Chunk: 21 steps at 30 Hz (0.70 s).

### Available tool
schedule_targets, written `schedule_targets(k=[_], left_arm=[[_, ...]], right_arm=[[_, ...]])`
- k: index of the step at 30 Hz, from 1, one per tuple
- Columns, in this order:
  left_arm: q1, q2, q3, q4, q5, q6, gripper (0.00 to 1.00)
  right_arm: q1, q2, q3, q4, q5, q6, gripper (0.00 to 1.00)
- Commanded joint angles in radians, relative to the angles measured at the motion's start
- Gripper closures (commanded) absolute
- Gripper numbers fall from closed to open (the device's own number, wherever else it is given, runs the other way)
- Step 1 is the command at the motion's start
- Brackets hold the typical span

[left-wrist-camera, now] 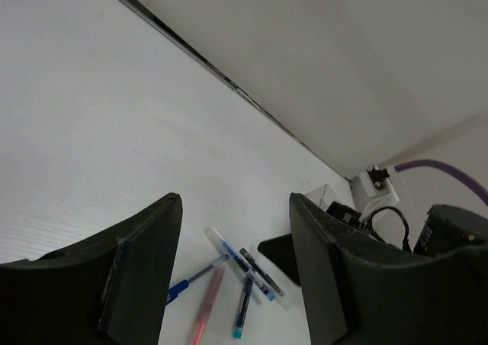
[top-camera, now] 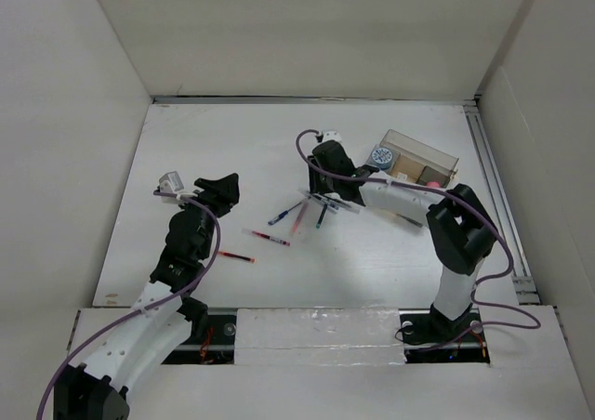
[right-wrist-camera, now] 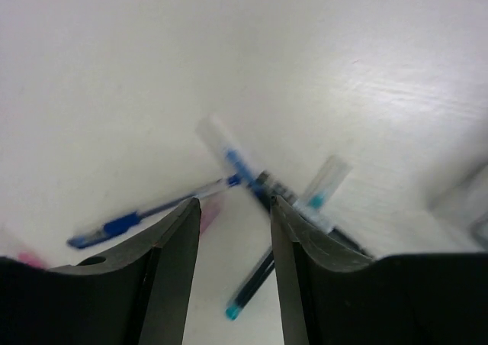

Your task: Organize the desk

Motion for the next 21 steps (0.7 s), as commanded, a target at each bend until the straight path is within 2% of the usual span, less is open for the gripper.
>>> schedule_targets(k=[1,5,9,21], left_arm=[[-0.003,-0.013,0.019,0.028,0.005,0.005,0.46],[-0.003,-0.010,0.017,0.032,0.014,0.007,0.46],[-0.003,0.000,0.013,0.045,0.025,0.010,0.46],[-0.003,0.028,0.017,0.050,0.030,0.013,0.46]], right_arm=[[-0.031,0.033,0.071,-0.017,0.033,-0.069,0.53],[-0.056,0.067,0.076,-0.051,0.070,-0.062,0.53],[-0.100,0.074,0.056,-0.060,0.039,-0.058,0.56],[-0.100,0.102,0.053,-0.115,-0.004,-0.045,0.57]])
